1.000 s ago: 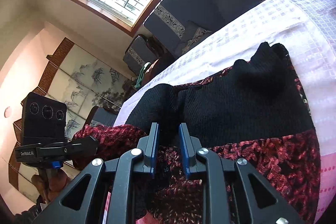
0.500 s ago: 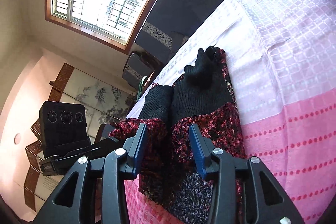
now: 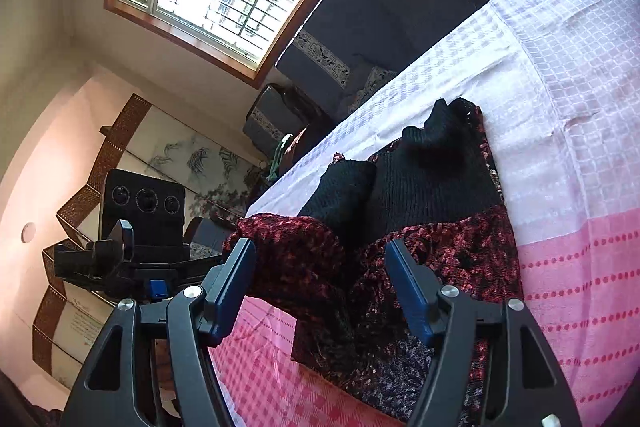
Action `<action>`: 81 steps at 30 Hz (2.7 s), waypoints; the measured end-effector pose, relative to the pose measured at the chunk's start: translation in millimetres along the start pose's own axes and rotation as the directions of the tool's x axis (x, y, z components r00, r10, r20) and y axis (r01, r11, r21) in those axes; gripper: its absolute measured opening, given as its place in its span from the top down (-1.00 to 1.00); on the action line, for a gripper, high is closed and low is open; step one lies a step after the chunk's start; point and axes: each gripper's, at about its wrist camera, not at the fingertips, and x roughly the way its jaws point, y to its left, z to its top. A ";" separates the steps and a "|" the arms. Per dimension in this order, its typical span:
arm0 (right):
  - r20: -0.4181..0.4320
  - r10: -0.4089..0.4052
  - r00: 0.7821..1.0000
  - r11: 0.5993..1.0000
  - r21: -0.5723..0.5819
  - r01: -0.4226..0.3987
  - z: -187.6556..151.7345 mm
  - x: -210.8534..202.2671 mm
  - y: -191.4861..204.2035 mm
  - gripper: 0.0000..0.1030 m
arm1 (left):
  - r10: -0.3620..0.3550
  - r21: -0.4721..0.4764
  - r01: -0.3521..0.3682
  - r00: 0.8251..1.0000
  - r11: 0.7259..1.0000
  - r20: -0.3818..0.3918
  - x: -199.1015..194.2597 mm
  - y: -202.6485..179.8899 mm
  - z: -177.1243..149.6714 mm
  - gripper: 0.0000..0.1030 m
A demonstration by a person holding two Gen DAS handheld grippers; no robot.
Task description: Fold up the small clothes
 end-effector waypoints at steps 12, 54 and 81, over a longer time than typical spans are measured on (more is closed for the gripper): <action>-0.074 -0.143 0.987 0.981 -0.146 0.131 -26.2 32.6 16.5 0.41 | 0.183 0.089 -0.172 0.975 0.981 -0.128 36.4 -17.1 -6.8 -0.77; -0.064 -0.713 0.698 0.581 -0.612 0.537 25.4 100.7 53.0 0.73 | 0.200 -0.158 -0.157 0.932 0.975 0.303 -83.4 121.4 -124.7 -0.77; -0.210 -0.306 0.928 0.945 -0.184 0.270 -3.2 1.9 34.2 -0.72 | 0.261 -0.116 -0.237 0.923 0.965 0.284 -69.3 115.5 -121.6 -0.79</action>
